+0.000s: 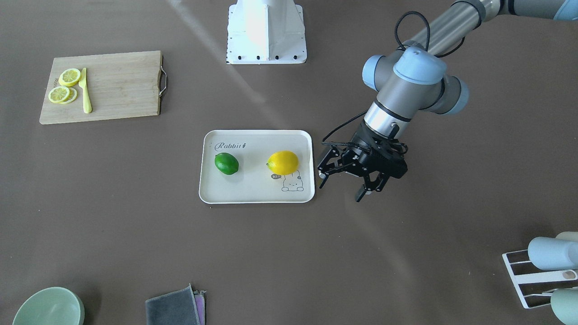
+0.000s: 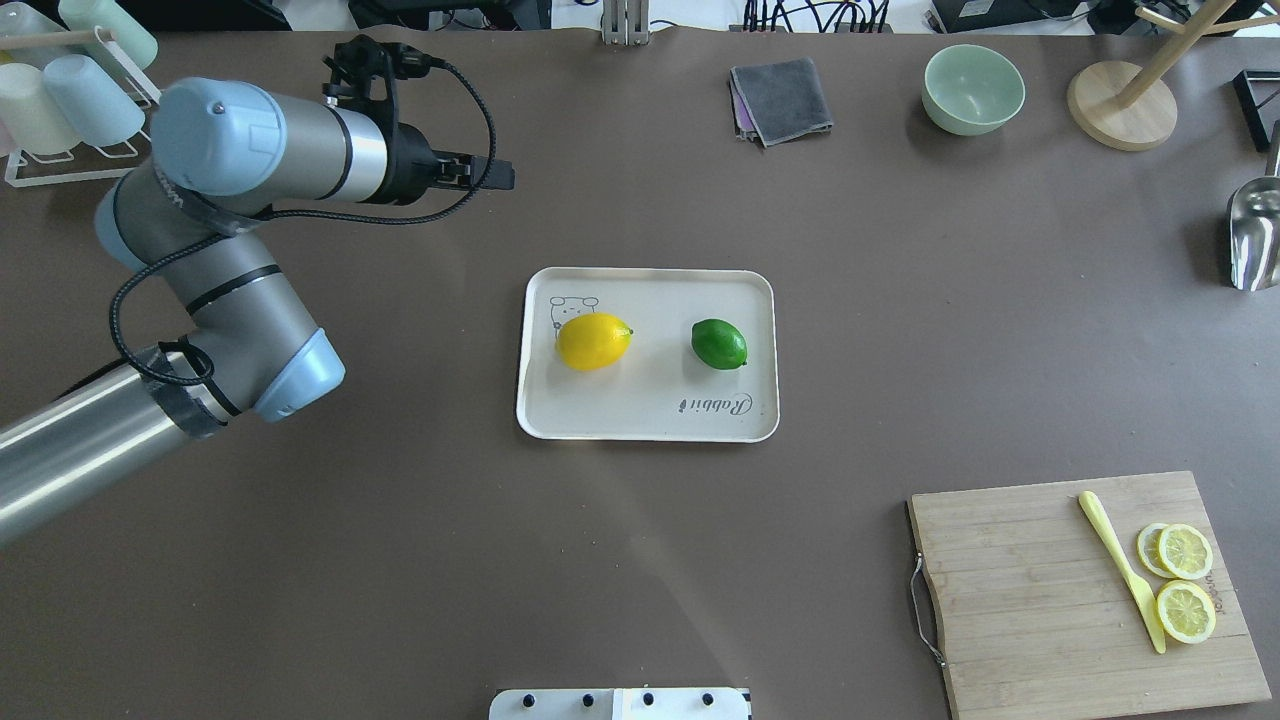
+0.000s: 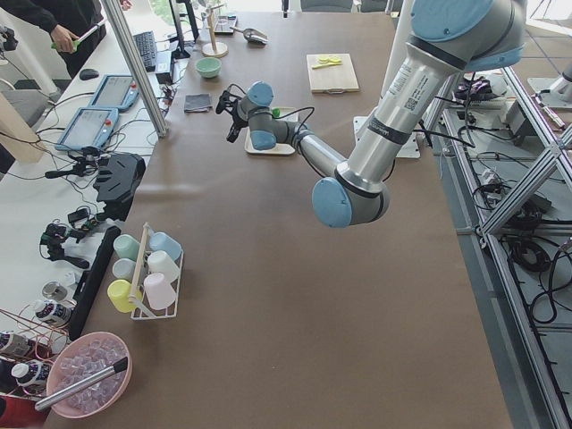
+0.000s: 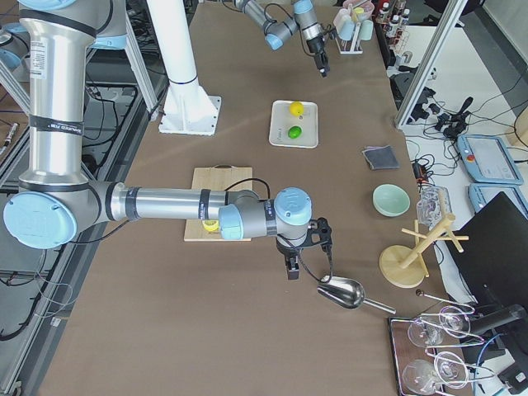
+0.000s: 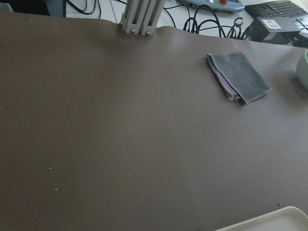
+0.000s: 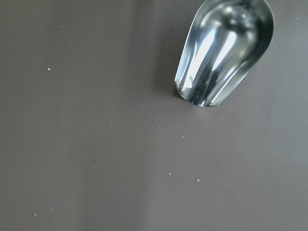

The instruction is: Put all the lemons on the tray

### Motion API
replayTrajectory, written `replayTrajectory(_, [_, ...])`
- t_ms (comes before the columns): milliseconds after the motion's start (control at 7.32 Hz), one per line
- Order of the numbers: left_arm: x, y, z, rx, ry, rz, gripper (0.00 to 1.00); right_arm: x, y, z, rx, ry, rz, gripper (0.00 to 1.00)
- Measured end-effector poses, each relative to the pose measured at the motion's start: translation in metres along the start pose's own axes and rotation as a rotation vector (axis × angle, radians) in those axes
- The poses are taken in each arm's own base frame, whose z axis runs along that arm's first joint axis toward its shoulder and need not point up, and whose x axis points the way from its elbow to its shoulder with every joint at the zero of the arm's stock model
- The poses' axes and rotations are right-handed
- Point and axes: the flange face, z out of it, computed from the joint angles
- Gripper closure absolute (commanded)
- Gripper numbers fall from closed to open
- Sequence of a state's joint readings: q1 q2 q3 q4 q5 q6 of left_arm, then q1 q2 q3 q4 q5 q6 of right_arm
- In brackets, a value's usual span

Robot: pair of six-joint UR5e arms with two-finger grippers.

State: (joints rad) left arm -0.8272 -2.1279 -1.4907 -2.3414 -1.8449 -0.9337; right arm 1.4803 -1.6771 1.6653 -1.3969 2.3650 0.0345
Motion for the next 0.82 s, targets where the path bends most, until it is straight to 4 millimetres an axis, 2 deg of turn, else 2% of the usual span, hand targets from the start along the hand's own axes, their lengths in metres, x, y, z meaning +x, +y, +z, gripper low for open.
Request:
replayTrajectory(137, [-0.055, -0.016, -0.021, -0.013, -0.043, 0.077, 0.01, 0.001, 0.000, 0.001, -0.006, 0.001, 0.013, 0.00])
replayTrajectory(273, [-0.126, -0.036, -0.058, -0.051, -0.068, 0.103, 0.01, 0.002, 0.001, 0.002, -0.015, 0.004, 0.027, 0.00])
replayTrajectory(410, [-0.197, -0.048, -0.105, -0.086, -0.073, 0.078, 0.01, 0.003, 0.002, 0.003, -0.021, 0.006, 0.034, 0.00])
replayTrajectory(546, [-0.255, -0.046, -0.148, -0.103, -0.078, 0.033, 0.01, 0.004, 0.002, 0.004, -0.023, 0.006, 0.038, 0.00])
replayTrajectory(683, [-0.297, -0.035, -0.179, -0.106, -0.095, -0.007, 0.01, 0.004, 0.001, 0.004, -0.023, 0.007, 0.038, 0.00])
replayTrajectory(820, [-0.332, -0.019, -0.202, -0.115, -0.117, -0.025, 0.01, 0.004, -0.001, 0.004, -0.022, 0.007, 0.037, 0.00])
